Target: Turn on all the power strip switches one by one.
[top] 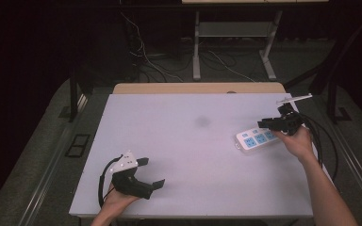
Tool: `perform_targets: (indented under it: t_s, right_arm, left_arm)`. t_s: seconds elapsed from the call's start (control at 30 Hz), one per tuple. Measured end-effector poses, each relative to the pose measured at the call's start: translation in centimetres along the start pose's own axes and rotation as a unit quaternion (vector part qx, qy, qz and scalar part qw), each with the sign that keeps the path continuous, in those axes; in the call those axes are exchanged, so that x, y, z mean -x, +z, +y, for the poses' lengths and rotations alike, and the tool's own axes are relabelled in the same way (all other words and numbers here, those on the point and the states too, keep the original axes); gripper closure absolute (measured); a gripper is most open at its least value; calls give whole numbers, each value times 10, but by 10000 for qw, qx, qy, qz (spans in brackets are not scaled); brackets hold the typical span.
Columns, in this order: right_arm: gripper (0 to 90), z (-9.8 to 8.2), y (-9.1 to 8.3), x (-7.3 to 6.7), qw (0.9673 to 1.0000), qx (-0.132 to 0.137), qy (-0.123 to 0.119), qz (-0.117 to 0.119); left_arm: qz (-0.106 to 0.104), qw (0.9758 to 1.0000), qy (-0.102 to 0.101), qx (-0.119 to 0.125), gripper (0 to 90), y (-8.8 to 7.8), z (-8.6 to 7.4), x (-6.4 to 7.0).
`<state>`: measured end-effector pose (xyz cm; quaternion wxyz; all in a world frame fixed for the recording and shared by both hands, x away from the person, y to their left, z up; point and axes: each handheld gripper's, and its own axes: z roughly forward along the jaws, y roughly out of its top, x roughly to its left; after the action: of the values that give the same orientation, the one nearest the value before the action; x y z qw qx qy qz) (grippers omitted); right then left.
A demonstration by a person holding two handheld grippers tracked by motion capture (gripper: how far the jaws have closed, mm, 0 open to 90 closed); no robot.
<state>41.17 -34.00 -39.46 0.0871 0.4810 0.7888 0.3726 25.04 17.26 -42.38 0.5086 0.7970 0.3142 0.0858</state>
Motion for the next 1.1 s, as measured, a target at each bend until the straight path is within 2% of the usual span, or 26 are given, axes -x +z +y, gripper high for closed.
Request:
perform_targets:
  t_s: [0.1, 0.23, 0.33, 0.43, 0.53, 0.57, 0.83, 0.93, 1.1]
  right_arm:
    - [499, -2, -3, -8, 9998, 117, 90, 97]
    - [386, -6, -8, -18, 9990, 308, 174, 272]
    - [281, -9, -11, -27, 9988, 377, 168, 246]
    - [175, -12, -14, -37, 9994, 341, 72, 73]
    - [86, -19, -20, -47, 9989, 452, 50, 118]
    - [11, -22, -22, -50, 9986, 495, -1, 181]
    - [3, -49, -37, -78, 9947, 839, -107, 579]
    - [3, -62, -41, -88, 9933, 943, -205, 638]
    - [4, -87, -42, -99, 9908, 1067, -220, 805]
  left_arm:
    - [-15, 10000, -4, 20, 0, 0, 0, 1]
    - [-28, 10000, -13, 28, 0, 0, 0, 2]
    - [-29, 10000, -21, 26, 0, 0, 0, 2]
    - [-31, 10000, -27, 33, 0, 1, 0, 2]
    - [-34, 10000, -25, 32, 0, 1, 1, 2]
    - [-35, 10000, -25, 33, 0, 1, 0, 3]
    - [-22, 10000, -34, 46, 0, 0, 0, 2]
    - [-10, 10000, -25, 40, 0, 0, 0, 1]
    - [-3, 10000, -53, 5, 0, 0, 0, 0]
